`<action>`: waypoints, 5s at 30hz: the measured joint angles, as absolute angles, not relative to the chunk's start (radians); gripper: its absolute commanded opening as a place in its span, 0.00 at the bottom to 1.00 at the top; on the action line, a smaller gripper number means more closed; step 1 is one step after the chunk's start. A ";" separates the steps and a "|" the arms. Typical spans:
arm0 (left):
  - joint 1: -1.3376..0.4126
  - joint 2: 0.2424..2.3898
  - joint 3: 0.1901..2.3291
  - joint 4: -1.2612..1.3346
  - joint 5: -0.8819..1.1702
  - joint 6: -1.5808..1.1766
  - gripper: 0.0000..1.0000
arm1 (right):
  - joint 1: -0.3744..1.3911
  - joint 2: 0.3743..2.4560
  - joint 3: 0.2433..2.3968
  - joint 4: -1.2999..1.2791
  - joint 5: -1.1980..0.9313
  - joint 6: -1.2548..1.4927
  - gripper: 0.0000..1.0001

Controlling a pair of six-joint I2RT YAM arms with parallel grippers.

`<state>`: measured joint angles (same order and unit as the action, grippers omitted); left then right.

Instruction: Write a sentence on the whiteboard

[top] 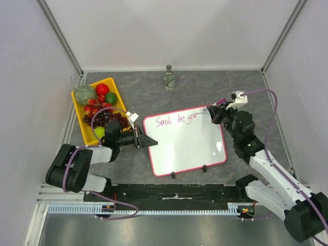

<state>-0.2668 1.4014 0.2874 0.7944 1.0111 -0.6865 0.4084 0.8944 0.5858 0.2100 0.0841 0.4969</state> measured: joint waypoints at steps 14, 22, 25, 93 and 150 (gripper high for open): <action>-0.267 1.401 0.287 0.794 1.012 -0.686 0.02 | 0.395 0.864 0.586 0.198 0.091 0.498 0.00; -0.267 1.402 0.287 0.794 1.012 -0.686 0.02 | 0.392 0.876 0.595 0.222 0.076 0.513 0.00; -0.267 1.402 0.287 0.795 1.012 -0.686 0.02 | 0.392 0.898 0.602 0.233 0.071 0.516 0.00; -0.267 1.402 0.287 0.794 1.013 -0.686 0.02 | 0.390 0.843 0.564 0.157 0.043 0.524 0.00; -0.267 1.402 0.287 0.794 1.013 -0.686 0.02 | 0.381 0.831 0.550 0.155 0.023 0.506 0.00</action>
<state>-0.2668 1.4017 0.2874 0.7944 1.0134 -0.6865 0.3813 0.8314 0.5499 0.1551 0.0235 0.5064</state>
